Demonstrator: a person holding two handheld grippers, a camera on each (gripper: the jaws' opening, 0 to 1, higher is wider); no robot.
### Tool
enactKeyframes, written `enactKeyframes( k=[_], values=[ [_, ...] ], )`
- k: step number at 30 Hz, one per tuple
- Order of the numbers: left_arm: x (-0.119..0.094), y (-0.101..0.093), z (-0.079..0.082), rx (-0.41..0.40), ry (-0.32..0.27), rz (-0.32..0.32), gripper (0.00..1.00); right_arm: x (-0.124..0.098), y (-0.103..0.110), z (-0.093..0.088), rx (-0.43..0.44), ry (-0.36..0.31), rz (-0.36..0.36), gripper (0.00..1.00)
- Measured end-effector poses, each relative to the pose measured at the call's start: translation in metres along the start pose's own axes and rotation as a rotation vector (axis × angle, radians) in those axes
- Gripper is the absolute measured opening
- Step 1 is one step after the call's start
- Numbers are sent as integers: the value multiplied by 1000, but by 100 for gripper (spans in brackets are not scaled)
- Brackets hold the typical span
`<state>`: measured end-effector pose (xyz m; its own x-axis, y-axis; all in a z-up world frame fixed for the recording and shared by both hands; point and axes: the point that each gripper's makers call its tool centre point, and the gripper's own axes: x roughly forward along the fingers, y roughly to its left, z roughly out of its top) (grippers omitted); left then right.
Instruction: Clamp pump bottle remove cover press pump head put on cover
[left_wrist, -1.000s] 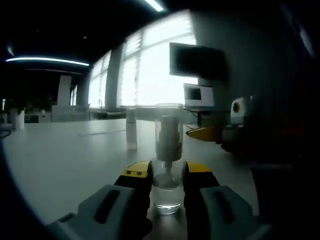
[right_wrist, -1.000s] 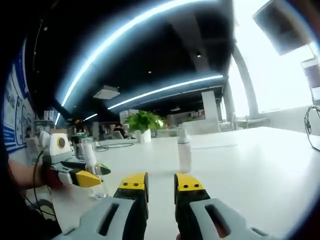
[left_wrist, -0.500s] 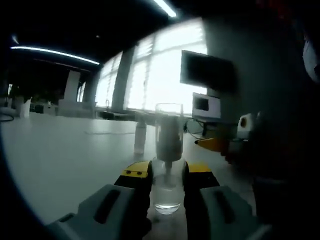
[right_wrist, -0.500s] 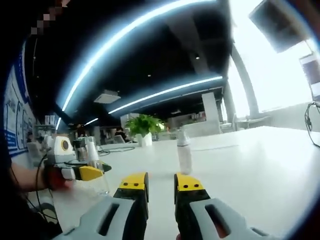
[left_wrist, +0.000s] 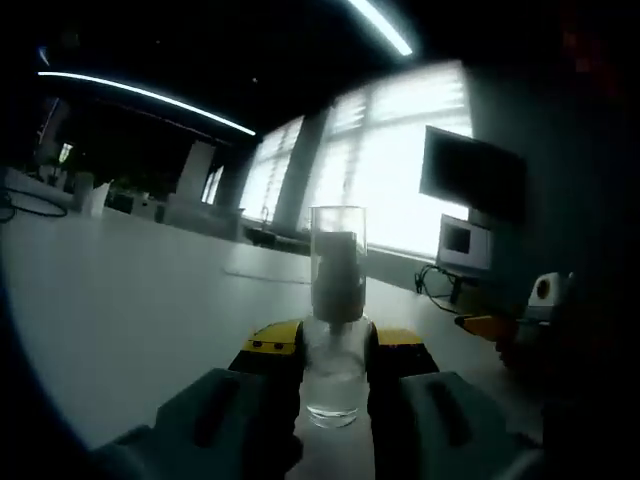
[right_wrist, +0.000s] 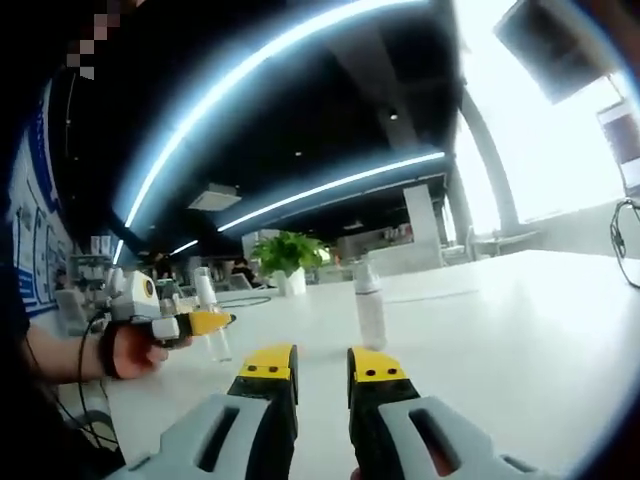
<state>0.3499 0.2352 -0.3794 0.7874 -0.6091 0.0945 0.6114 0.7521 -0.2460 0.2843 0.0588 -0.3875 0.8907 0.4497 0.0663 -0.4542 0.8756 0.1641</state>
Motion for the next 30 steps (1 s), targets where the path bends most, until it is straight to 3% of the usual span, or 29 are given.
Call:
enactKeyframes(
  k=[13,20,30],
  values=[
    [53,41,17,69,-24,85,16,7,1,-2,-33,11,8,14],
    [84,51,8,91,-1,106,16,8,2,-3,-38,19,17,14],
    [103,64,3,127,10,162,16,14,5,-8,-125,37,9,14]
  ],
)
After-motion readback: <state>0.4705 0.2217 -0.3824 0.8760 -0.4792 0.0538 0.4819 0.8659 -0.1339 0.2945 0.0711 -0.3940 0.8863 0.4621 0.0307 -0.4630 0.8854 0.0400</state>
